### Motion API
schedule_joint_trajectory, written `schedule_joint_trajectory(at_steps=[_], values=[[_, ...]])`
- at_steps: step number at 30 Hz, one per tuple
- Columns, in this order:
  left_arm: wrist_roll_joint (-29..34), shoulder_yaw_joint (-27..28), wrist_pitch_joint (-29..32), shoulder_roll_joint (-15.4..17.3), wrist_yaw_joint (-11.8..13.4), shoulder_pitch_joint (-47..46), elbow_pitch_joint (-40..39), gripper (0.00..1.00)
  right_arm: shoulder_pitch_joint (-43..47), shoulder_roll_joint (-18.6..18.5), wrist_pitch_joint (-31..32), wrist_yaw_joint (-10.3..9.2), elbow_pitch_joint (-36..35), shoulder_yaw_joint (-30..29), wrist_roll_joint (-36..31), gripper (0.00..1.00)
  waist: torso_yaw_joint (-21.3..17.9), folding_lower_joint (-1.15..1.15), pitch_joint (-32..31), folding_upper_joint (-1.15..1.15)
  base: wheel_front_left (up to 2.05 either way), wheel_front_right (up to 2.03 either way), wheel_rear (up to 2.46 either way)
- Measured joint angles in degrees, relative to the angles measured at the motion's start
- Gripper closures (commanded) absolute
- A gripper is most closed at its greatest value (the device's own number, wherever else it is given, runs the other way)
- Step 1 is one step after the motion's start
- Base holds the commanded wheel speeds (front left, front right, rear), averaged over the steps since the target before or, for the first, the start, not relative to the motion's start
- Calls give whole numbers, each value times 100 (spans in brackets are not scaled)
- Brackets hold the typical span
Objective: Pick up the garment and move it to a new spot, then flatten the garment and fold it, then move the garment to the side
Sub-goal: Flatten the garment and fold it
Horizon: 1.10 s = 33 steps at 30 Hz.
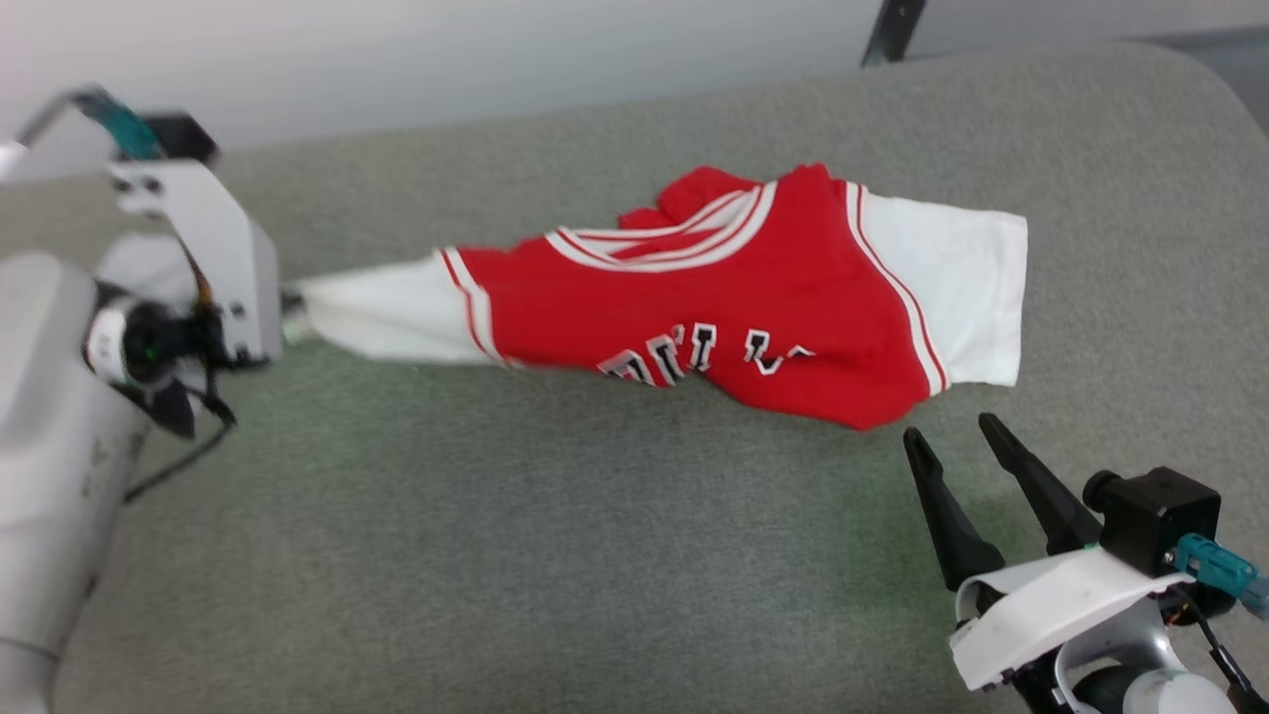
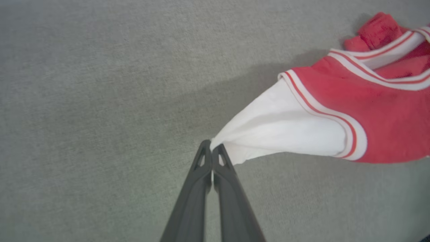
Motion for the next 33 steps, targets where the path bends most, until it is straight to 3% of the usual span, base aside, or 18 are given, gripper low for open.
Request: schedule_joint_trajectory(at_steps=[5, 11, 12, 14, 15, 16, 24, 29, 33], values=[[407, -5, -809, -37, 137, -433, 494, 100, -106, 5, -49, 0, 27, 66, 33, 0, -161, 0, 258, 0, 0, 0, 0], [725, -194, -1389, -193, 31, -652, 1155, 100, -204, 22, -157, 0, 107, 97, 55, 0, -362, 0, 546, 0, 0, 0, 0], [768, -231, -1470, -209, 24, -658, 1256, 77, -208, 31, -177, 0, 118, 104, 55, 0, -387, 0, 584, 0, 0, 0, 0], [857, -298, -1626, -236, -31, -705, 1470, 58, -230, 45, -187, 0, 144, 115, 55, 0, -429, 0, 650, 0, 0, 0, 0], [872, -315, -1690, -259, -77, -739, 1558, 23, -242, 52, -188, 0, 155, 120, 55, 0, -443, 0, 674, 0, 0, 0, 0], [903, -341, -1781, -286, -111, -765, 1630, 0, -258, 55, -193, 0, 164, 116, 55, 0, -447, 0, 689, 0, 0, 0, 0], [1045, -633, -2028, -412, -432, -981, 1885, 0, -276, 54, -185, 0, 224, 76, 40, 0, -270, 0, 541, 0, 0, 0, 0], [924, -958, -1413, -466, -534, -937, 1585, 0, -175, 45, -131, 0, 213, 58, 40, 0, -28, 0, 313, 0, 0, 0, 0], [513, -1392, -756, -523, -553, -603, 743, 0, -154, 53, -91, 0, 185, 74, 40, 0, 148, 0, 168, 0, 0, 0, 0]])
